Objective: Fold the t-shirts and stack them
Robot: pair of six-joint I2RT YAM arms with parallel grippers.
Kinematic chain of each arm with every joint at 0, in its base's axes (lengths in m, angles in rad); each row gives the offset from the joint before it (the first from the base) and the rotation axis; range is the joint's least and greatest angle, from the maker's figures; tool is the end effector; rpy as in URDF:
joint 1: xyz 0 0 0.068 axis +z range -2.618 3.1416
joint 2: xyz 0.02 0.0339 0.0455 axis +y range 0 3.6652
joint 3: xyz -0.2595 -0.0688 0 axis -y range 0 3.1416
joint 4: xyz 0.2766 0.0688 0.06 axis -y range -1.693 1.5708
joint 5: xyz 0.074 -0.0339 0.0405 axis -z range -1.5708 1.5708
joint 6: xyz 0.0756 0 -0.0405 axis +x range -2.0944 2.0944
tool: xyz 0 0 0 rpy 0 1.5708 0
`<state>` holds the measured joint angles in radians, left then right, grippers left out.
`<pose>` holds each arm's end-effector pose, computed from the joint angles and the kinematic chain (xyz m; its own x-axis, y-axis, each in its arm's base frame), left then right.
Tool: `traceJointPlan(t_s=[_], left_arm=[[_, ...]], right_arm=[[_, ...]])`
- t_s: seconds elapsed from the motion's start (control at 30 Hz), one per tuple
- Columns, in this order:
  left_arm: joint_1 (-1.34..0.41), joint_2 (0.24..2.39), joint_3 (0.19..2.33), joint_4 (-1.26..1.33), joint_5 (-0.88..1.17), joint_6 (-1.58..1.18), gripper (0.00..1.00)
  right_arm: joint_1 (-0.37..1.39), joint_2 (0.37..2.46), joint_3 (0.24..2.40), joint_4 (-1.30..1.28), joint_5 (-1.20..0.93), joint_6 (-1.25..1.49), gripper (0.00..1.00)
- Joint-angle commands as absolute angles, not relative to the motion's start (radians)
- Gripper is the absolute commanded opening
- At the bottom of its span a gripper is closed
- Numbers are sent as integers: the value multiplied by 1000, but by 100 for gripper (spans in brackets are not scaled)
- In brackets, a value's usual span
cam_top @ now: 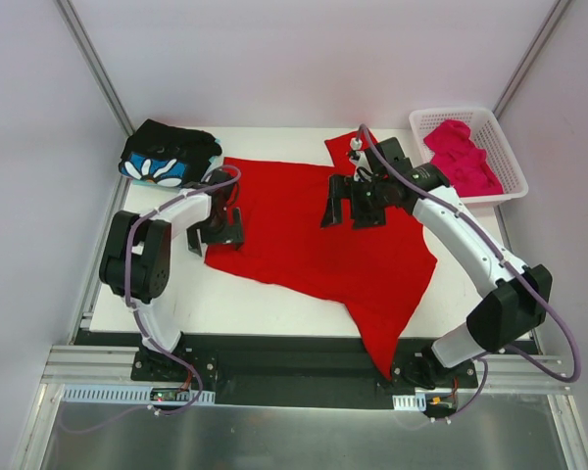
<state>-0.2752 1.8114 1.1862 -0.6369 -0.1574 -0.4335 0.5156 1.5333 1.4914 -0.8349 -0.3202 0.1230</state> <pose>0.3751 -0.0936 0.1107 -0.9256 -0.1697 -0.3384 -0.1832 0.9830 0.0079 0.3209 0.2092 0.3091 -0.7426 -0.2870 -0.6051 -0.5562 0.7675 0.3186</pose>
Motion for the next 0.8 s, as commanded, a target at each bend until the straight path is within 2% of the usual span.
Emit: traceJointPlan(t_s=[0.0,0.77], left_arm=[[-278,1706,1120,-670,-130,-471,99],[-374,1313,871,-867,-169,-563,99]], right_arm=[[514,1467,1482,-854,-339,133,96],[552,1408,1436,-844,-336,186,96]])
